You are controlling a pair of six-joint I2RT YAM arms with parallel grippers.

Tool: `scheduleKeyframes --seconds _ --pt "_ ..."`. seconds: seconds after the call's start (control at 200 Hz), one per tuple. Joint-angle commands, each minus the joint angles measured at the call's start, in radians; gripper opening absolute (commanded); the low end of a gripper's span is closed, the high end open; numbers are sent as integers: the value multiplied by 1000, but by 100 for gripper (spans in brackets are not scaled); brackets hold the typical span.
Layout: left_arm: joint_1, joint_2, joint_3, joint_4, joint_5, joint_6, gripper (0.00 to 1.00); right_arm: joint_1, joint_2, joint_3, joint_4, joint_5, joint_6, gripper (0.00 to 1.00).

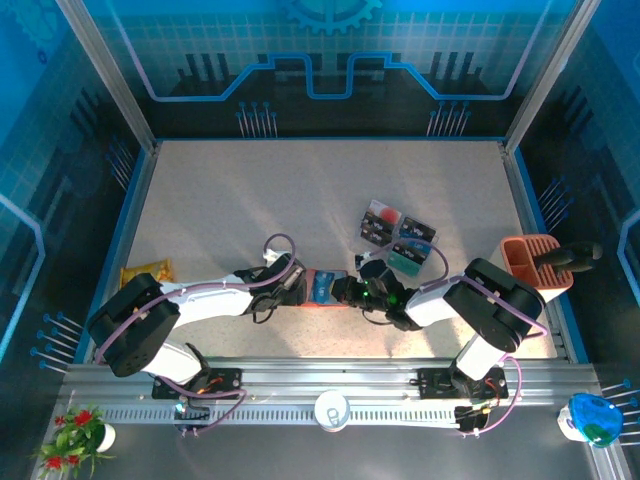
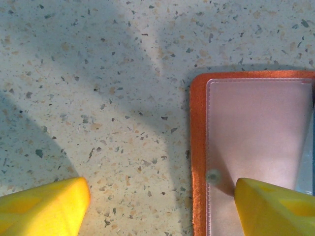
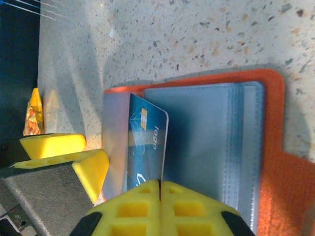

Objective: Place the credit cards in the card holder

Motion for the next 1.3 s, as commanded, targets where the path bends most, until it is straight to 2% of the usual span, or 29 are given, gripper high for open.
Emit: scheduleKeyframes --seconds 0.0,0.47,0.805,0.93,1.03,1.166,1.296 --pt "5 15 -37 -2 5 -4 80 11 -15 25 -81 -15 -9 0" --pt "6 23 -34 9 11 5 80 -2 46 145 -246 -87 -43 0" --pt "7 -26 6 -35 16 13 80 -7 94 254 -405 -143 -146 0" --pt "19 -70 13 -63 16 -11 81 -16 47 289 -495 -156 -202 20" --pt "40 -107 -2 -76 23 -37 81 -21 -5 310 -563 -153 -248 30" --pt "67 -135 -35 -73 33 -53 81 -22 -66 355 -671 -128 -325 33" --pt "81 -127 -60 -61 35 -58 82 -19 -68 408 -744 -114 -391 31"
